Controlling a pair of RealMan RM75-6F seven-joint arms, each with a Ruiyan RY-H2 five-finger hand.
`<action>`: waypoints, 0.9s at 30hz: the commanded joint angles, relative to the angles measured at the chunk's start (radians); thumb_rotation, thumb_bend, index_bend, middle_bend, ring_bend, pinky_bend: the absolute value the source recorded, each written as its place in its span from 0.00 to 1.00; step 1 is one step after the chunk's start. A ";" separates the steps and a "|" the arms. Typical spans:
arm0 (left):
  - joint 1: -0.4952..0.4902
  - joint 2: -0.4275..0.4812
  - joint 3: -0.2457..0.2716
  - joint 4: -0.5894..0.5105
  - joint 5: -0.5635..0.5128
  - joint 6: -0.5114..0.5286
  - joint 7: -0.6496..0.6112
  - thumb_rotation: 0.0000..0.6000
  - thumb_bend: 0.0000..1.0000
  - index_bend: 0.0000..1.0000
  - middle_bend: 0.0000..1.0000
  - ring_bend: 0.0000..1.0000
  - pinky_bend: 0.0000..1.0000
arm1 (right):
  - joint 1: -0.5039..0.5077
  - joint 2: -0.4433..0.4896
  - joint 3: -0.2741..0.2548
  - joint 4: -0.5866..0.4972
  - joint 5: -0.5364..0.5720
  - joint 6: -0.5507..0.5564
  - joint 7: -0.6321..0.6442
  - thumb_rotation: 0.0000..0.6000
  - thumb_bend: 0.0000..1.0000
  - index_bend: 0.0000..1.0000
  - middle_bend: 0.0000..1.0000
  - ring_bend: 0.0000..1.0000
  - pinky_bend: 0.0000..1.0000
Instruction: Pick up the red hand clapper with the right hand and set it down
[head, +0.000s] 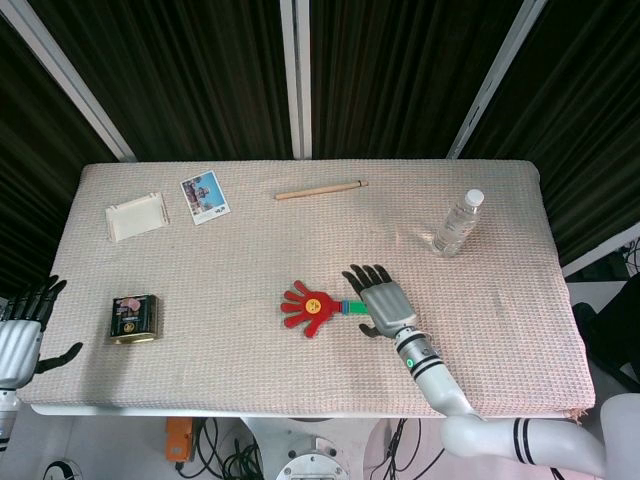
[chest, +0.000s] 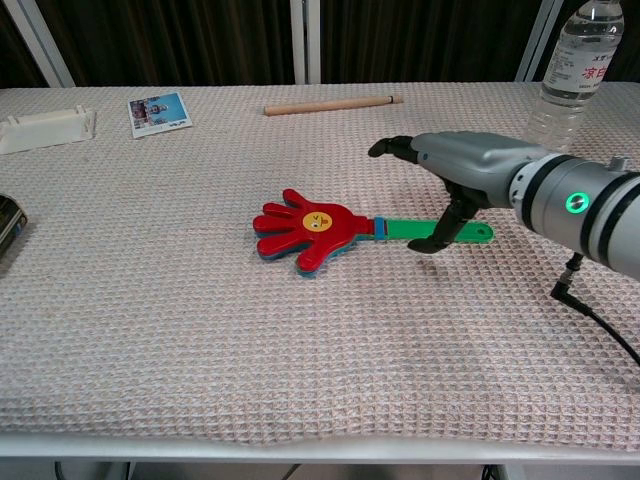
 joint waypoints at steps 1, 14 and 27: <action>0.001 0.002 0.001 0.002 0.001 0.001 -0.005 1.00 0.17 0.04 0.00 0.00 0.01 | 0.040 -0.053 0.004 0.034 0.050 0.028 -0.033 1.00 0.17 0.07 0.00 0.00 0.00; 0.012 0.009 0.004 0.016 0.005 0.015 -0.027 1.00 0.18 0.04 0.00 0.00 0.01 | 0.093 -0.157 0.000 0.131 0.105 0.097 -0.050 1.00 0.18 0.27 0.02 0.00 0.00; 0.022 0.008 0.009 0.025 0.008 0.022 -0.039 1.00 0.18 0.04 0.00 0.00 0.01 | 0.110 -0.176 -0.009 0.164 0.107 0.111 -0.034 1.00 0.27 0.36 0.04 0.00 0.00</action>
